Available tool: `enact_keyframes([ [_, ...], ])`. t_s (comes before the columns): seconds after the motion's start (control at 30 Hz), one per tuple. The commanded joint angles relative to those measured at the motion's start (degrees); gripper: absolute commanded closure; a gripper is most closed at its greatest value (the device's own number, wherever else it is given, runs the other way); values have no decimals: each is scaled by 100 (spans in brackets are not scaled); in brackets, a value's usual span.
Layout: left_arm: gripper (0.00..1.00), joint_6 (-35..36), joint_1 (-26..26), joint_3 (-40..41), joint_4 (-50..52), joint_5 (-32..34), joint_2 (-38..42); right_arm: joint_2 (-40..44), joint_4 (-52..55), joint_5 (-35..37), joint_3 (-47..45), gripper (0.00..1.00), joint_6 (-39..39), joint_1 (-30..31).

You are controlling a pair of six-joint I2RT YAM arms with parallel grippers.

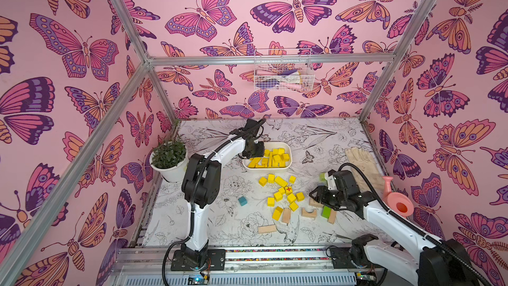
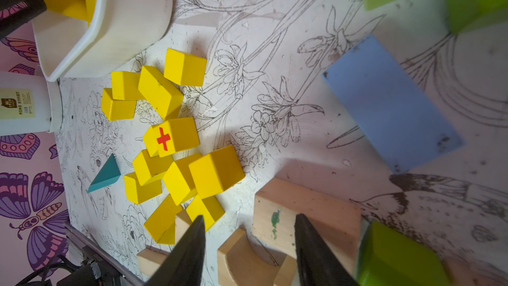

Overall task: Pick out the yellow building blocks
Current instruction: Place the building block in the storage box.

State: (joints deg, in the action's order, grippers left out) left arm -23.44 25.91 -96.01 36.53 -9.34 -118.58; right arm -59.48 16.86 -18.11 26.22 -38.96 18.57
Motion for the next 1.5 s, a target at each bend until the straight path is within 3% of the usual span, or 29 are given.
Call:
enact_keyframes([
  [0.0, 58, -29, 45, -100, 260, 142, -2, -11, -18, -61, -20, 47, 64, -44],
  [0.33, 59, -79, 246, 915, -45, 239, 1086, -11, 11, -40, -5, 46, 64, -49],
  [0.87, 59, -412, 362, 4682, -1970, 576, 4246, 235, 245, 104, 28, 48, 49, 66],
  [1.0, 59, -327, 362, 5305, -2288, 522, 4801, 549, 458, 509, 60, 49, -310, 668],
  [1.23, 56, -425, 349, 6022, -2844, 515, 5431, 491, 230, 1778, 215, 49, -1555, 2913],
  [1.47, 56, -414, 284, 5964, -2845, 392, 5309, -175, -143, 1972, 618, 49, -2339, 3835],
])
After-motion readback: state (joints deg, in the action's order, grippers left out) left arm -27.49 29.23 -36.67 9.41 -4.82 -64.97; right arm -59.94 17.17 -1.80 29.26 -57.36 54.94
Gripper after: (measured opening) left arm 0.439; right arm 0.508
